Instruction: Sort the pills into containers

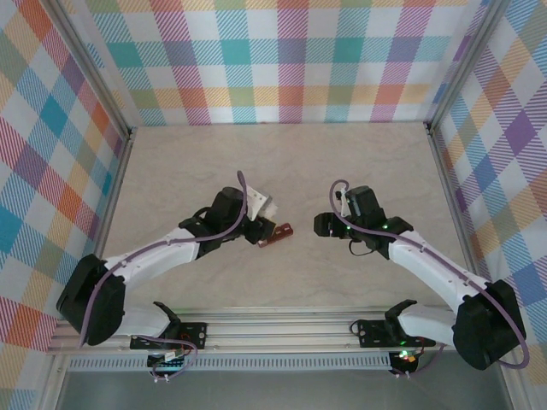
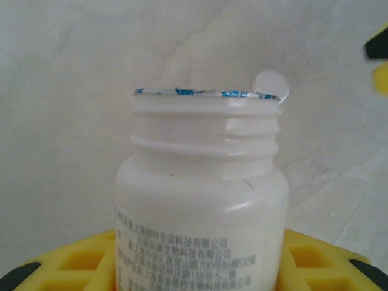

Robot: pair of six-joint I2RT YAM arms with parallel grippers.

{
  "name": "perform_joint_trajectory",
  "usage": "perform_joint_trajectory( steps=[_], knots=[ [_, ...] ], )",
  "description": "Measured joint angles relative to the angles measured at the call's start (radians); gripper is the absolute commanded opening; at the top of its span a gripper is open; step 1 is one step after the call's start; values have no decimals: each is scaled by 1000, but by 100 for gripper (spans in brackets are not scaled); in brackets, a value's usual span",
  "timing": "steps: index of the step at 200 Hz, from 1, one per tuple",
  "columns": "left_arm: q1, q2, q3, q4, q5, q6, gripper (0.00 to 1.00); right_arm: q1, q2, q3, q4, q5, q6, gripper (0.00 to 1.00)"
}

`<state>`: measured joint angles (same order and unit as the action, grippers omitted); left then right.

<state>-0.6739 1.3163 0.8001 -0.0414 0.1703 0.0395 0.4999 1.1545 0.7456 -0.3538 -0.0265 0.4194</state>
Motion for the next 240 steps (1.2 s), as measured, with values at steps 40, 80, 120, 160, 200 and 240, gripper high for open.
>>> perform_joint_trajectory(
  steps=[40, 80, 120, 160, 200, 240],
  knots=[
    [0, -124, -1, 76, -11, 11, 0, -3, 11, 69, -87, -8, 41, 77],
    [0, -159, 30, 95, -44, 47, 0, -3, 51, 175, -166, -19, 61, 77],
    [0, -150, 131, 60, -82, 108, 0, -3, 111, 264, -247, -18, 62, 77],
    [0, -127, 184, 92, -129, 138, 0, -3, 208, 333, -323, 9, 36, 77],
    [0, -82, 168, 153, -175, 137, 0, -13, 282, 358, -359, 44, 9, 78],
    [0, -63, 166, 154, -191, 138, 0, -47, 343, 360, -359, 46, -2, 78]
  ],
)
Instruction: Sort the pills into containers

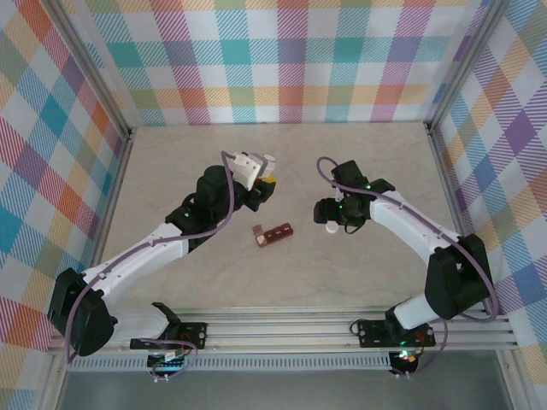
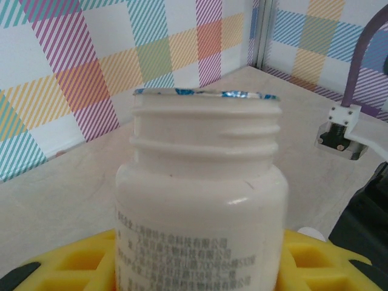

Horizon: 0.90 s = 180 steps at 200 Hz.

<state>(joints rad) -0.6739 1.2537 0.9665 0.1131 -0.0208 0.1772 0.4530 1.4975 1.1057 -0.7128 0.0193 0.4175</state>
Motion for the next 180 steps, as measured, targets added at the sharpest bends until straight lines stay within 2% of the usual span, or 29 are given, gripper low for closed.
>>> perform_joint_trajectory(
  steps=[66, 109, 180],
  knots=[
    [0, 1, 0, 0, 2, -8, 0, -22, 120, 6, 0, -1, -25, 78],
    [0, 2, -12, 6, 4, -16, 0, -23, 203, 87, 8, 0, -50, 78],
    [0, 4, -13, 7, 5, -15, 0, -23, 267, 94, 13, 45, -83, 76]
  ],
)
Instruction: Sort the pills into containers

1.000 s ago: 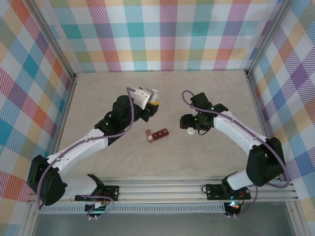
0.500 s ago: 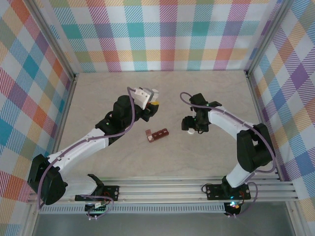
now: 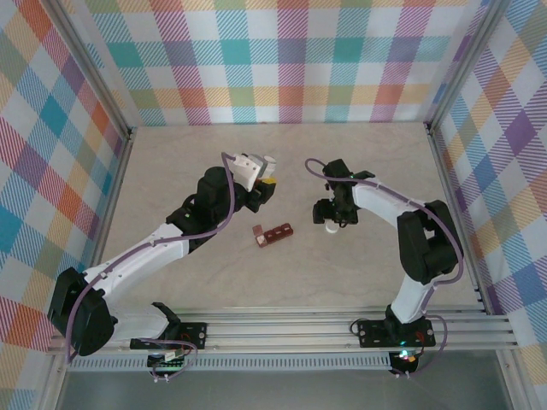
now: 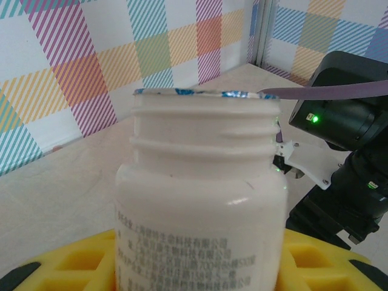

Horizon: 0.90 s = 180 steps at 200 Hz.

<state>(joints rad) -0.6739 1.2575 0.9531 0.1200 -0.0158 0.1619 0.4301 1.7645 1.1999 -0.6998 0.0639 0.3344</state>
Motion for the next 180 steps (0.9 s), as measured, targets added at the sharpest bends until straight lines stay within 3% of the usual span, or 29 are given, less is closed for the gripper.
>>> perform_joint_trajectory(
  steps=[71, 180],
  knots=[
    [0, 10, 0, -1, 6, 0, 0, 0, 92, 1, 4, 30, -31, 68],
    [0, 10, 0, -1, 6, 0, 0, 0, 103, 1, 27, 34, -37, 54]
  ],
)
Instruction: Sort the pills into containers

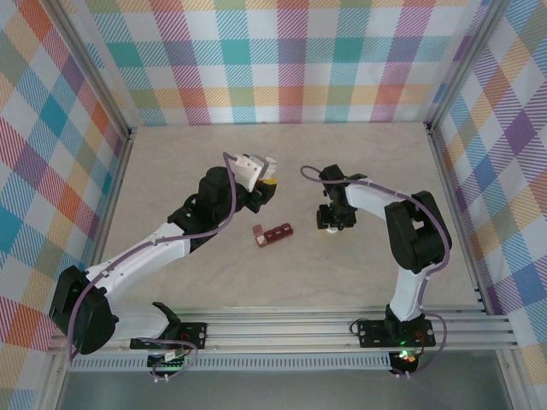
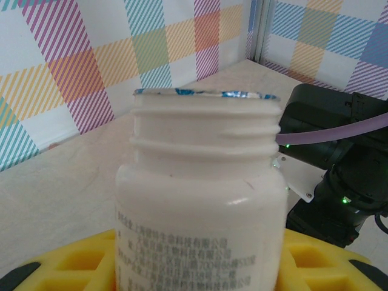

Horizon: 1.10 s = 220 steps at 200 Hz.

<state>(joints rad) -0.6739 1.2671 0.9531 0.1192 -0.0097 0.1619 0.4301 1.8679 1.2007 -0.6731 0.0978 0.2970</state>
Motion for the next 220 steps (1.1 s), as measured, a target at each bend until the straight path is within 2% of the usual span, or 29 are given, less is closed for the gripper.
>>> perform_joint_trajectory(
  steps=[57, 179, 220],
  knots=[
    [0, 0, 0, 0, 0, 0, 0, -2, -1, 0, 2, 0, -5, 44],
    [0, 0, 0, 0, 2, 0, 0, -2, -23, -17, 21, -10, -7, 39],
    [0, 2, -5, 16, 9, -23, 0, -2, -79, -16, 14, -39, -2, 39]
  ],
)
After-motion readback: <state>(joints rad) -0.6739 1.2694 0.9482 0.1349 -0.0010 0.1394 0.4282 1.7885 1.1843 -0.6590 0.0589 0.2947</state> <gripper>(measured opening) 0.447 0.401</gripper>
